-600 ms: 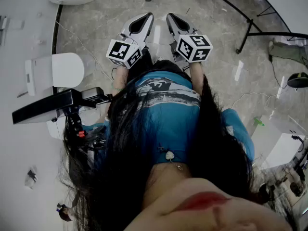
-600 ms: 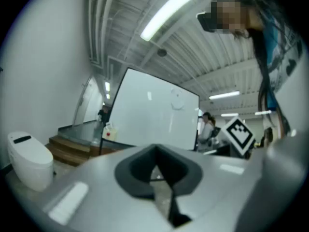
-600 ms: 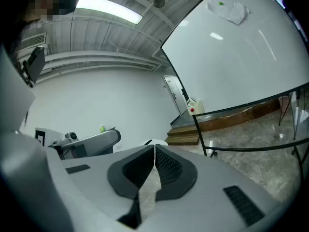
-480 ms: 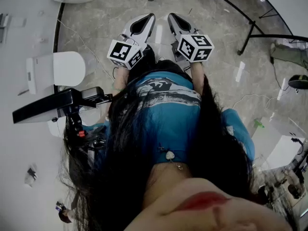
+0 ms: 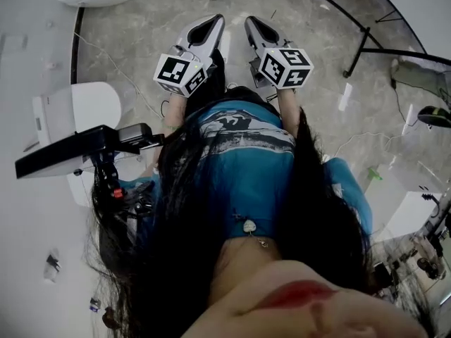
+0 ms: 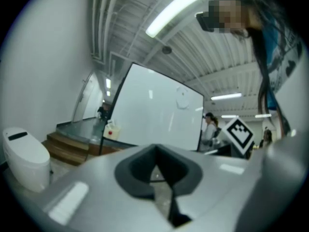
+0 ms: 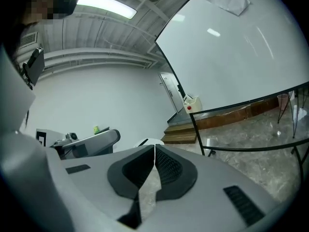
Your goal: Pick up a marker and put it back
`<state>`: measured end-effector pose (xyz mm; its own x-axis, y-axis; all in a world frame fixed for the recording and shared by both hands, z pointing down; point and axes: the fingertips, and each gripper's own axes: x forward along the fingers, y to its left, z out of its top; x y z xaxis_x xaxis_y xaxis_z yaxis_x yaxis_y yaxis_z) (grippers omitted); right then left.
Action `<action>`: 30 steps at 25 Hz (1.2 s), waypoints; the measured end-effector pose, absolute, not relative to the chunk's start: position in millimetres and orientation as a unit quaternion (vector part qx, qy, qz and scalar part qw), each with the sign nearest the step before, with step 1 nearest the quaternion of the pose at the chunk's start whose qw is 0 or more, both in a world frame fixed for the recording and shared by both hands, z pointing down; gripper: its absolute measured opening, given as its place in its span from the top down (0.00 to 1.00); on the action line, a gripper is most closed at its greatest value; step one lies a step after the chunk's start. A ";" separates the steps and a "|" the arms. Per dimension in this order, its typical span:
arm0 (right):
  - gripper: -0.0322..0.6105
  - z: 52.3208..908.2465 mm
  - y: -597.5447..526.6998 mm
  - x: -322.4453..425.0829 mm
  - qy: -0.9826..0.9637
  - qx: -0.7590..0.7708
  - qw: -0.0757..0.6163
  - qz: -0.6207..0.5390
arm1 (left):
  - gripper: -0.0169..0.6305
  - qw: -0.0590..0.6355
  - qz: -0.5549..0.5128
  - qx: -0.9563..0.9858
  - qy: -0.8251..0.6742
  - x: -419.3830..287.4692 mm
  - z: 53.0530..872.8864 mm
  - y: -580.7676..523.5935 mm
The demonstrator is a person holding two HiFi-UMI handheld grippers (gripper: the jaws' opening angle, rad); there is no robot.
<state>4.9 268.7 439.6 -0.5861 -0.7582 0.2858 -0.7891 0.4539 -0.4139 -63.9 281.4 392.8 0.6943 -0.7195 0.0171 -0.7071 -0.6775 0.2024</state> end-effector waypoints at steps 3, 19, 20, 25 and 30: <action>0.92 441.5 233.1 0.0 -0.848 0.462 0.034 0.257 | 0.97 0.100 -0.031 0.919 -0.380 -69.1 397.5 243.2; 0.92 422.4 2.3 -66.9 -0.821 0.515 0.015 0.247 | 0.97 0.077 -0.021 0.943 -0.324 -142.2 377.1 0.2; 0.92 425.9 -17.0 -72.9 -0.817 0.520 0.016 0.248 | 0.97 0.079 -0.020 0.943 -0.322 -149.3 381.0 -20.1; 0.92 444.9 -78.9 -80.4 -0.798 0.544 0.028 0.258 | 0.97 0.101 -0.020 0.946 -0.306 -165.0 401.7 -88.3; 0.92 429.7 -69.6 -60.5 -0.792 0.560 0.042 0.238 | 0.97 0.112 -0.030 0.948 -0.295 -149.4 396.6 -82.3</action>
<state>-60.5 -69.6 429.7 -0.3687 -0.8679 0.3329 -0.9077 0.2590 -0.3301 -149.4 -82.3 396.6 0.8244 -0.5660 0.0088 -0.5525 -0.8010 0.2305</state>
